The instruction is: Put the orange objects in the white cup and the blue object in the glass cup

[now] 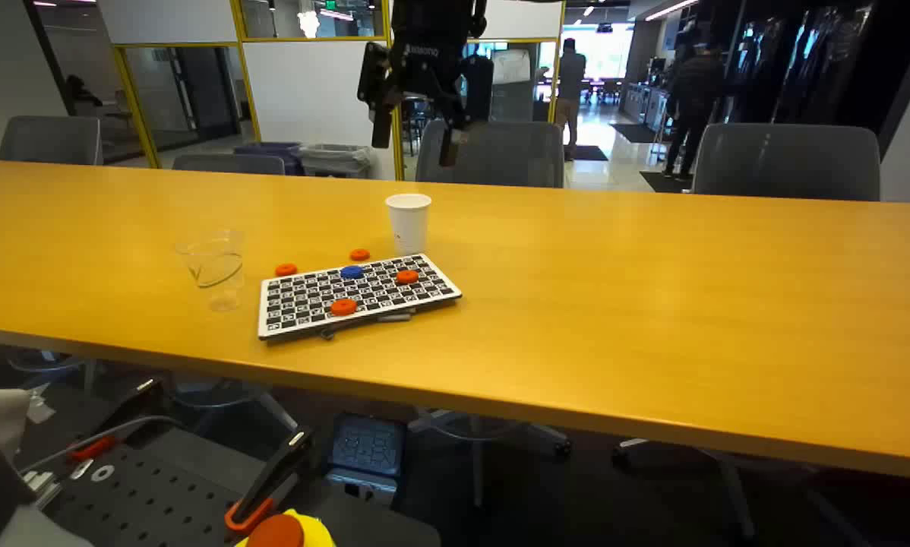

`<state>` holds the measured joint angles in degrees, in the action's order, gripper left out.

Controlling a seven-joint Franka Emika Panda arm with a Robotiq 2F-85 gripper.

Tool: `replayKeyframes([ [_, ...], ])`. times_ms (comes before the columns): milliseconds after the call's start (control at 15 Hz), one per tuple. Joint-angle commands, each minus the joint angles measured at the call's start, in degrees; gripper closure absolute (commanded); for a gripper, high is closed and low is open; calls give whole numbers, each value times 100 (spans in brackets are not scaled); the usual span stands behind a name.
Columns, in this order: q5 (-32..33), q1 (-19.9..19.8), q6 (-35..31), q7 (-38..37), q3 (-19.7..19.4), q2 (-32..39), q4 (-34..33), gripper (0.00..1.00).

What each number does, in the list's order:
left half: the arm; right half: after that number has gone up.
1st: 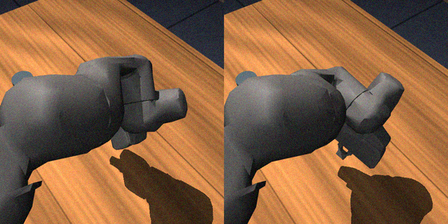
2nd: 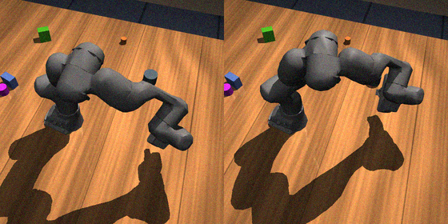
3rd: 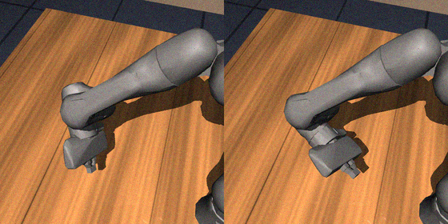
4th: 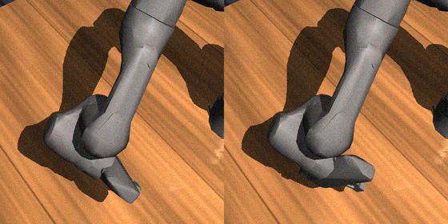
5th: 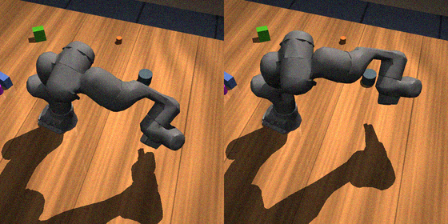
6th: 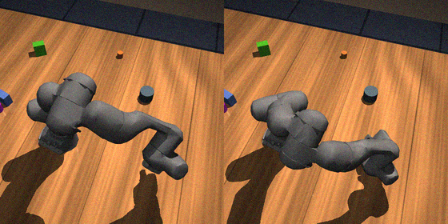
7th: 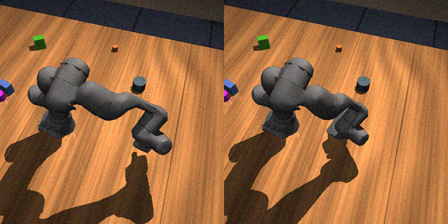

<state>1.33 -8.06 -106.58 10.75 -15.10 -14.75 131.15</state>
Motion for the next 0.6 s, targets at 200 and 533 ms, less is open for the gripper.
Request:
replayKeyframes([
  [200,-23,-93,3,21,85,-13,-57,0],
  [533,8,-74,-129,-171,170,21,21,0],
])
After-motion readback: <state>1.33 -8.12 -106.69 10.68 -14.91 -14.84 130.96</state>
